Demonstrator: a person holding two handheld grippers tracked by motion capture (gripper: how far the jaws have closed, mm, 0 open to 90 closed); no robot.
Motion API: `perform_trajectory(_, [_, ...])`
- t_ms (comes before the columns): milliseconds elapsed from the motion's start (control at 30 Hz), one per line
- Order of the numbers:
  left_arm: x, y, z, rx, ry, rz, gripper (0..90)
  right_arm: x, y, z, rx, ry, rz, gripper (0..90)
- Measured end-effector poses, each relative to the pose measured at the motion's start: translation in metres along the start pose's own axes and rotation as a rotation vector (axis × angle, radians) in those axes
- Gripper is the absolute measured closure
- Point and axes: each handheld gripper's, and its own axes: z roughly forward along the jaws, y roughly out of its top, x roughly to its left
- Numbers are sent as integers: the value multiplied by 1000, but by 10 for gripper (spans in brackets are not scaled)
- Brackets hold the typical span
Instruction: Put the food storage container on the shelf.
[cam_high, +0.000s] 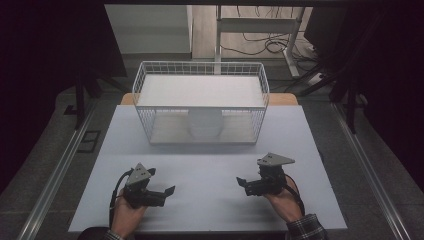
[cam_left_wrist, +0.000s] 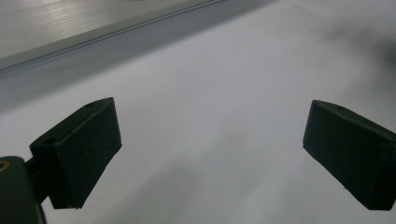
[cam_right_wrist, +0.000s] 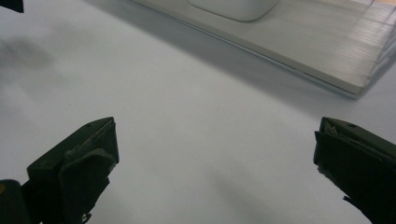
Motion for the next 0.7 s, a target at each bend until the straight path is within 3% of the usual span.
perform_trajectory(267, [3, -4, -13, -4, 24, -6, 38, -4, -13, -18, -7, -38, 8, 0])
perform_trajectory(433, [5, -8, -25, 1, 61, -3, 39, -7, -21, -29, -10, -57, 14, 0])
perform_trajectory(700, [10, -20, -40, -9, 98, -37, 38, -13, -40, -47, -2, -94, 45, 0])
